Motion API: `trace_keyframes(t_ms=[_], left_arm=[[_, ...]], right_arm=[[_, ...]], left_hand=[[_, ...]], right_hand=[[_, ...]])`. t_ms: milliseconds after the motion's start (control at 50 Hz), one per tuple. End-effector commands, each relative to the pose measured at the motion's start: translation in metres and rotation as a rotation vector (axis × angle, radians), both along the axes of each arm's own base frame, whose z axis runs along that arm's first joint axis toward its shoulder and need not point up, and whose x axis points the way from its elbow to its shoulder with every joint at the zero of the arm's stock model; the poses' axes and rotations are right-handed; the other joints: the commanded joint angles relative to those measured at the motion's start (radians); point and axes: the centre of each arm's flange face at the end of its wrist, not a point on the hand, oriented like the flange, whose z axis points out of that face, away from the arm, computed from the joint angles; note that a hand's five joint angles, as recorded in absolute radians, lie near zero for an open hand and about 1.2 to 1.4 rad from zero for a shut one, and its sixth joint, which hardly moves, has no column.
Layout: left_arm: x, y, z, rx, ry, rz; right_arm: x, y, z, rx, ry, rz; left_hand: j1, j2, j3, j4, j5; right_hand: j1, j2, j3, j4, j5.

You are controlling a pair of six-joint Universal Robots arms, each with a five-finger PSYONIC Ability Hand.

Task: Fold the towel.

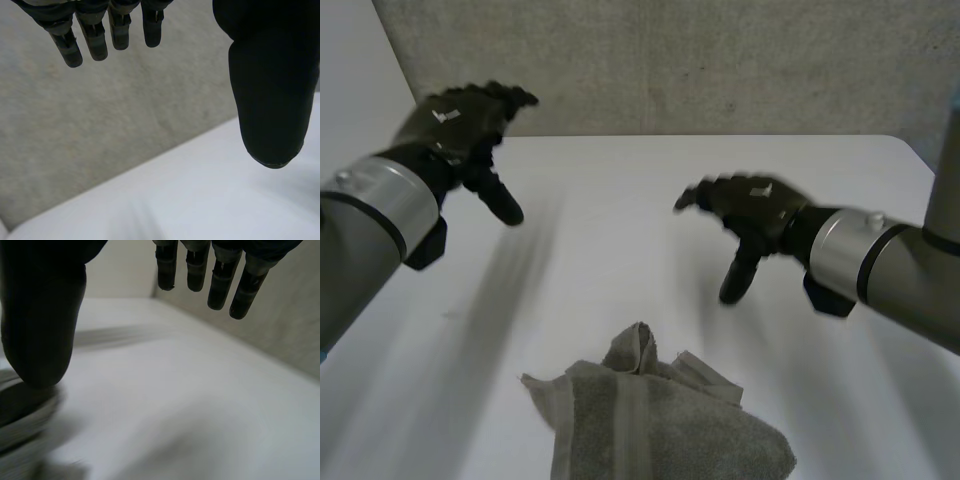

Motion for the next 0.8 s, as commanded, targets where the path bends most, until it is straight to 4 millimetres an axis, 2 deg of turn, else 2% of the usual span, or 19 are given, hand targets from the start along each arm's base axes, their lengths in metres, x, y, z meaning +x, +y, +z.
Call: trace_keyframes(t_ms=[20,80,120,140,180,200,220,240,280,380,500,540,560,600,680,780,800], left_arm=[[-0.004,0.022,-0.045,0.168,-0.057,-0.182],[-0.001,0.026,-0.056,0.206,-0.074,-0.198],[0.009,0.029,-0.076,0.269,-0.118,-0.191],[0.009,0.029,-0.077,0.269,-0.119,-0.191],[0.015,0.036,-0.097,0.324,-0.173,-0.195],[0.015,0.036,-0.097,0.324,-0.173,-0.195],[0.017,0.040,-0.107,0.349,-0.200,-0.202],[0.017,0.040,-0.107,0.350,-0.200,-0.202],[0.020,0.047,-0.122,0.392,-0.241,-0.214],[0.023,0.054,-0.137,0.445,-0.270,-0.219],[0.025,0.059,-0.149,0.498,-0.281,-0.219],[0.025,0.060,-0.152,0.507,-0.283,-0.221],[0.025,0.060,-0.154,0.515,-0.286,-0.223],[0.024,0.060,-0.157,0.528,-0.284,-0.222],[0.023,0.060,-0.162,0.544,-0.285,-0.228],[0.017,0.057,-0.168,0.541,-0.283,-0.240],[0.014,0.054,-0.170,0.526,-0.278,-0.244]], right_arm=[[-0.001,0.026,-0.033,0.247,0.073,0.088],[-0.003,0.034,-0.045,0.298,0.097,0.092],[-0.003,0.046,-0.053,0.330,0.113,0.117],[-0.003,0.046,-0.053,0.330,0.113,0.117],[-0.002,0.052,-0.056,0.342,0.118,0.138],[-0.001,0.059,-0.060,0.358,0.119,0.160],[0.000,0.066,-0.063,0.380,0.121,0.179],[0.000,0.066,-0.063,0.380,0.121,0.179],[0.001,0.079,-0.070,0.412,0.138,0.207],[0.001,0.090,-0.076,0.426,0.155,0.224],[0.001,0.087,-0.082,0.395,0.148,0.204],[-0.001,0.079,-0.085,0.357,0.146,0.166],[-0.001,0.079,-0.085,0.357,0.146,0.166],[-0.001,0.073,-0.088,0.319,0.144,0.140],[-0.001,0.072,-0.088,0.299,0.138,0.132],[-0.002,0.074,-0.085,0.290,0.128,0.139],[-0.002,0.075,-0.085,0.289,0.127,0.141]], left_hand=[[0.032,0.038,0.037,0.036,0.002],[0.032,0.038,0.037,0.036,0.002],[0.032,0.038,0.037,0.036,0.002],[0.032,0.038,0.037,0.036,0.002],[0.032,0.038,0.037,0.036,0.002],[0.032,0.038,0.037,0.036,0.002],[0.032,0.038,0.037,0.036,0.002],[0.032,0.038,0.037,0.036,0.002],[0.032,0.038,0.037,0.036,0.002],[0.062,0.067,0.066,0.066,0.031],[0.188,0.193,0.192,0.192,0.157],[0.208,0.214,0.213,0.212,0.178],[0.232,0.237,0.236,0.236,0.201],[0.267,0.272,0.271,0.271,0.236],[0.355,0.361,0.360,0.359,0.325],[0.461,0.466,0.465,0.465,0.430],[0.542,0.548,0.547,0.546,0.512]], right_hand=[[-0.048,-0.074,-0.067,-0.083,-0.056],[-0.048,-0.074,-0.067,-0.083,-0.056],[-0.048,-0.074,-0.067,-0.083,-0.056],[-0.048,-0.074,-0.067,-0.083,-0.056],[-0.048,-0.074,-0.067,-0.083,-0.056],[-0.048,-0.074,-0.067,-0.083,-0.056],[-0.048,-0.074,-0.067,-0.083,-0.056],[-0.048,-0.074,-0.067,-0.083,-0.056],[-0.048,-0.074,-0.067,-0.083,-0.056],[-0.009,-0.035,-0.028,-0.044,-0.017],[0.236,0.209,0.216,0.200,0.227],[0.536,0.510,0.517,0.501,0.528],[0.538,0.511,0.519,0.502,0.530],[0.842,0.816,0.823,0.806,0.834],[1.016,0.989,0.996,0.980,1.007],[1.034,1.008,1.015,0.999,1.026],[1.034,1.008,1.015,0.999,1.026]])
